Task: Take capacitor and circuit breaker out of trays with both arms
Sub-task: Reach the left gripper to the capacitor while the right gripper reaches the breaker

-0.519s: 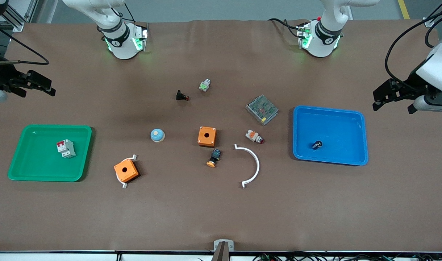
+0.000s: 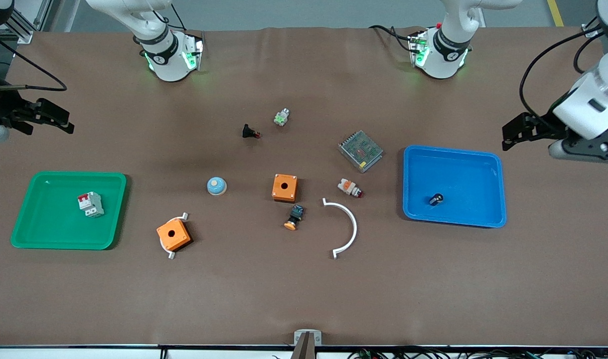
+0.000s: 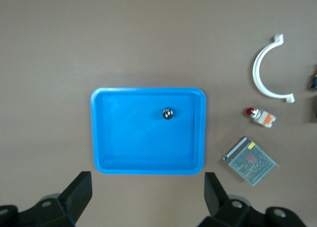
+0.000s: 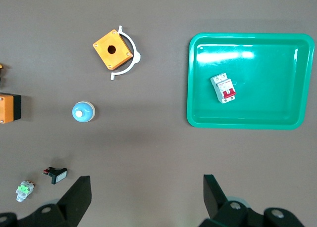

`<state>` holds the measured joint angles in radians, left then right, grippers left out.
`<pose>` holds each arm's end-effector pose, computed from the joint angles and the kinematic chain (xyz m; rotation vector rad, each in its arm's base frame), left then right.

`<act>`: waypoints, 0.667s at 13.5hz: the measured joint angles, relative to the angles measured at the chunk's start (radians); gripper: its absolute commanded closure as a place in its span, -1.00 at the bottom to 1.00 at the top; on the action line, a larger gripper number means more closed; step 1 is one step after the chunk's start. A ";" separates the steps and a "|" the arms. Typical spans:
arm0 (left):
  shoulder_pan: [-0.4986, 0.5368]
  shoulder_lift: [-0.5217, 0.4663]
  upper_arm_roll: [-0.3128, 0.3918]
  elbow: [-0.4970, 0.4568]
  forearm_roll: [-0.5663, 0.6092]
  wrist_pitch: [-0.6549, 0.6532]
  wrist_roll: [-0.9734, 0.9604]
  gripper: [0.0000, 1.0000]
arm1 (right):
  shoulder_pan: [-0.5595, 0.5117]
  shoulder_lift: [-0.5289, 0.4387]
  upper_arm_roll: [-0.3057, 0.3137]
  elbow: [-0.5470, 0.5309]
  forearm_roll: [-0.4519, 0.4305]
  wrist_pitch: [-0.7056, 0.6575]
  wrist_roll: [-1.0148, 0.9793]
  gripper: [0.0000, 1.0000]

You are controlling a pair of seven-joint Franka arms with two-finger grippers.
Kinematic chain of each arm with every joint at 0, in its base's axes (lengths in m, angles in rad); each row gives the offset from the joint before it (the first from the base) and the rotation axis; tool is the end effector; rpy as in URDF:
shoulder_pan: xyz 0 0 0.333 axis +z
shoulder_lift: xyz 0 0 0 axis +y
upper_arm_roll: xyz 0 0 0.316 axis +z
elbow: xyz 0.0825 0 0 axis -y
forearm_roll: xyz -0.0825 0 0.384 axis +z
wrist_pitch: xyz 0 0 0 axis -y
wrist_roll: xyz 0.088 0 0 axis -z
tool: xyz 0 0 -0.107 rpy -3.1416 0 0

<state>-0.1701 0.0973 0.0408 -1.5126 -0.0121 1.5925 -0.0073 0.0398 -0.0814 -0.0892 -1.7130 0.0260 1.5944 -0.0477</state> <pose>0.5806 -0.0780 0.5984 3.1287 -0.1908 -0.0280 0.5283 -0.0252 0.6034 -3.1061 0.0037 0.0557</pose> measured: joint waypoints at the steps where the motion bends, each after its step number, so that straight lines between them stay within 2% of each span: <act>1: 0.000 0.022 -0.001 -0.018 0.000 -0.006 0.000 -1.00 | 0.000 0.000 0.000 0.000 -0.001 0.000 0.000 -1.00; 3: -0.002 0.069 -0.008 -0.078 0.000 -0.003 0.000 -1.00 | 0.000 0.000 -0.001 -0.001 -0.002 0.000 0.000 -1.00; 6: -0.006 0.128 -0.013 -0.179 0.000 0.074 0.000 -1.00 | -0.002 0.000 -0.008 -0.003 -0.004 0.007 0.000 -1.00; 9: -0.008 0.182 -0.013 -0.293 0.000 0.253 0.000 -1.00 | -0.022 0.017 -0.015 -0.020 -0.005 0.043 -0.018 -1.00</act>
<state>-0.1783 0.2792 0.0280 -1.8054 -0.0119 1.8455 -0.0072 0.0177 -0.0643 -0.1038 -1.7331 0.0206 1.6373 -0.0654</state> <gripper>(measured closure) 0.000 0.000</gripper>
